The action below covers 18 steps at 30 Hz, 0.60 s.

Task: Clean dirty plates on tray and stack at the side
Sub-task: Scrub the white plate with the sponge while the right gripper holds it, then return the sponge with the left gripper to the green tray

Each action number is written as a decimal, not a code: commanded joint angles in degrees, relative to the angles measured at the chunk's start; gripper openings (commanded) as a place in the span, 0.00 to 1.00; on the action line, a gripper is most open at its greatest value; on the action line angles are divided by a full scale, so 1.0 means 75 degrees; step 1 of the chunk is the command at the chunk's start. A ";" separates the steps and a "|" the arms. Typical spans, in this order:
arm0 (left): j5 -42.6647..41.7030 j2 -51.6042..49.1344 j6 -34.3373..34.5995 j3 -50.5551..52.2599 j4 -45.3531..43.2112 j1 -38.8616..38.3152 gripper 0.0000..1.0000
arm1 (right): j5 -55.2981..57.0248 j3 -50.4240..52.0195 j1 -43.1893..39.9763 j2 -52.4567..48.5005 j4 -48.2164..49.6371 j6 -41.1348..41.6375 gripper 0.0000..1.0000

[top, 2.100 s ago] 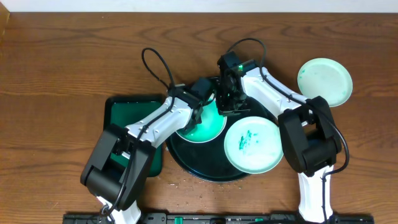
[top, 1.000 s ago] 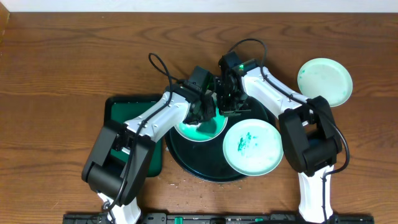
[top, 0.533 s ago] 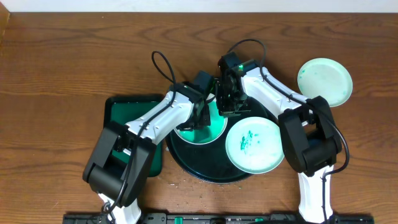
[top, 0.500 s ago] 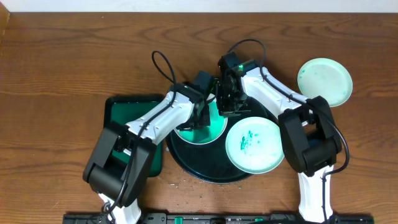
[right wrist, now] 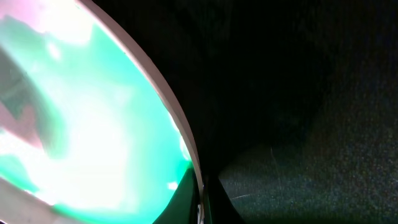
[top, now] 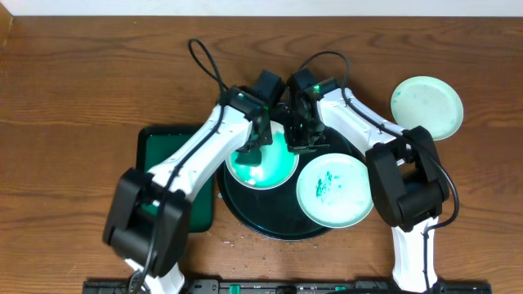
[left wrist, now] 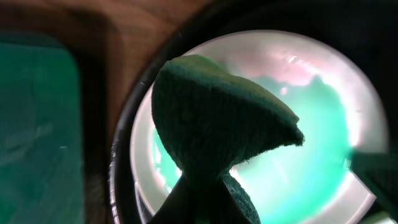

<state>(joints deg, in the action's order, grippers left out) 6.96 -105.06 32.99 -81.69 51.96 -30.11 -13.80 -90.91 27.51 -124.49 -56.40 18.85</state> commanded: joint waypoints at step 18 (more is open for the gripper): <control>0.1139 0.0472 0.0347 0.0356 0.1297 0.3279 0.07 | 0.0367 0.0195 0.0041 -0.0207 0.0096 -0.0175 0.01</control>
<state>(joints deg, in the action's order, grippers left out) 14.15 -100.25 34.76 -81.34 61.87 -7.27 -13.80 -90.89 27.51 -124.49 -55.90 18.63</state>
